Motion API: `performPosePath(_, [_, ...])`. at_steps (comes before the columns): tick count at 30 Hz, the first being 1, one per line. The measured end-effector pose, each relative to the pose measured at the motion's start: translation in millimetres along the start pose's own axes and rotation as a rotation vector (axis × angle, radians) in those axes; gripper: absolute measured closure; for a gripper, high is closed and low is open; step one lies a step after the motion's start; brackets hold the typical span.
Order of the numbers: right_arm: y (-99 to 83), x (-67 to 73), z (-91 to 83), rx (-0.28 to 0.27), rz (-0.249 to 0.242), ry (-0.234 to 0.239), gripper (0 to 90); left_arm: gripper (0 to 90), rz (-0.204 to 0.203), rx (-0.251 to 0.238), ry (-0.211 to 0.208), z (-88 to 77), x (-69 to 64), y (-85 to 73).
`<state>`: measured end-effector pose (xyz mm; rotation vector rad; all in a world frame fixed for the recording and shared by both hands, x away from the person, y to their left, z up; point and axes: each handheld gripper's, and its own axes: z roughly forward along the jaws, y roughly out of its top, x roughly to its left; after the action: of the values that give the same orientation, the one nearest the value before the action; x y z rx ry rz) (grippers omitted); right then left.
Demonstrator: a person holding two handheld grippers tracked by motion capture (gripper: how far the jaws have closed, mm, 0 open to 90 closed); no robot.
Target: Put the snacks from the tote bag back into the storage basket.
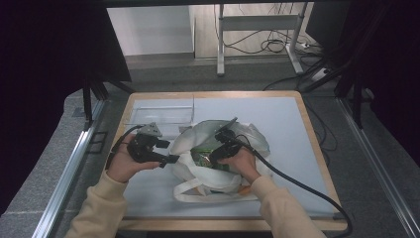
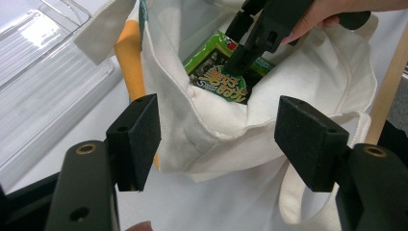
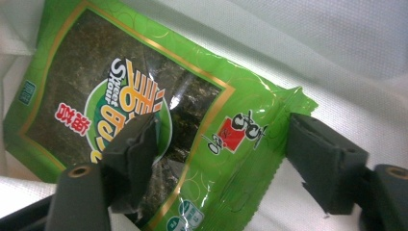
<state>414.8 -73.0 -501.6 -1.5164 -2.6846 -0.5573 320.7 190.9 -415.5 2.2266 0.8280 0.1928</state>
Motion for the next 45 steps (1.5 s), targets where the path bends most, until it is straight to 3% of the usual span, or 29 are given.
performPosePath(5, [-0.6, -1.1, -1.1, -0.007, 0.001, 0.002, 39.5, 32.9, 0.001, -0.002, 0.002, -0.1, -0.4, 0.1])
performPosePath(10, [-1.7, -1.1, -1.4, -0.012, -0.006, 0.040, 56.9, 32.9, 0.002, -0.001, 0.001, 0.1, -1.2, 0.5])
performPosePath(13, [-2.2, -5.3, 0.7, -0.011, 0.024, 0.113, 67.7, 32.7, 0.006, 0.002, 0.003, 1.0, -1.1, 0.4])
performPosePath(17, [-2.5, -4.4, -1.7, -0.025, 0.015, 0.114, 76.7, 32.6, 0.005, 0.005, 0.003, 2.5, -0.4, 0.0])
performPosePath(25, [-3.5, -2.8, -11.7, -0.071, -0.016, 0.090, 86.2, 32.5, 0.007, 0.002, -0.002, 2.1, -0.7, -0.1])
performPosePath(45, [-6.7, -4.4, -58.9, -0.173, -0.102, 0.047, 88.0, 32.2, 0.006, -0.008, -0.006, -0.8, -0.1, -0.6])
